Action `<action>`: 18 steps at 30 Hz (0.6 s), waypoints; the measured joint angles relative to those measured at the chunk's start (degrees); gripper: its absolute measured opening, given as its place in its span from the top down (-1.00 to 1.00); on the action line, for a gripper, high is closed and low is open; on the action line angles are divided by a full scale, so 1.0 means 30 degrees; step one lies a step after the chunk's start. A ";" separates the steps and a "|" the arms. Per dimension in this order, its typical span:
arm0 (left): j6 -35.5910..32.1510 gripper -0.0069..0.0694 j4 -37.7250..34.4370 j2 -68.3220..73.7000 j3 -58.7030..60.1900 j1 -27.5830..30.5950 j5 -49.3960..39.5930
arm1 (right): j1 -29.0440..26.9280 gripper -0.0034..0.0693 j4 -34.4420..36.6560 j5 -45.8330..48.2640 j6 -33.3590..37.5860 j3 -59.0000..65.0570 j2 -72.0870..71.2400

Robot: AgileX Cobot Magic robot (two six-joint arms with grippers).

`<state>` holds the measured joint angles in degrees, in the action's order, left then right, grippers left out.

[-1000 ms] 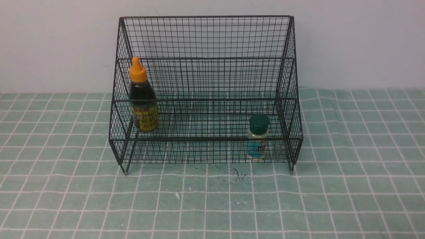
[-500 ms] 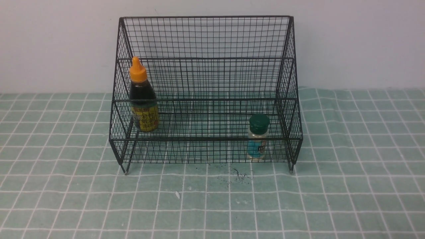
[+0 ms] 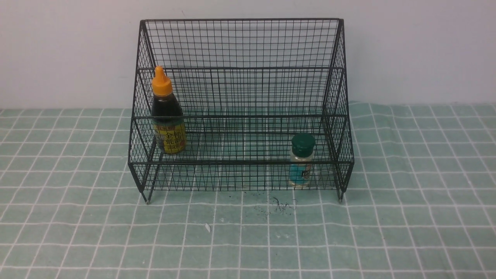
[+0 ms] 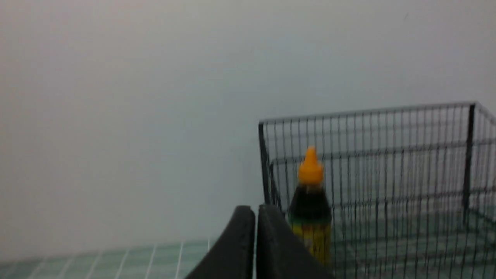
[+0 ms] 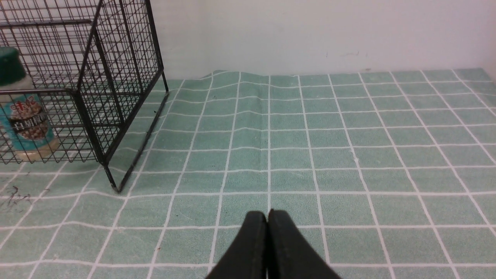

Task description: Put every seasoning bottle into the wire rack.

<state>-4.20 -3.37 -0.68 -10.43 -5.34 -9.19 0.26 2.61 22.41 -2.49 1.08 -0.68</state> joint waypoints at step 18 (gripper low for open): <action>-0.0059 0.83 0.0335 0.0000 0.4029 0.0708 -0.3911 | 0.0000 0.94 0.0000 0.0000 0.0000 0.0000 0.0000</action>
<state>-4.38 -2.37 -0.68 1.66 -3.21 -20.93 0.26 2.61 22.41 -2.49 1.08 -0.68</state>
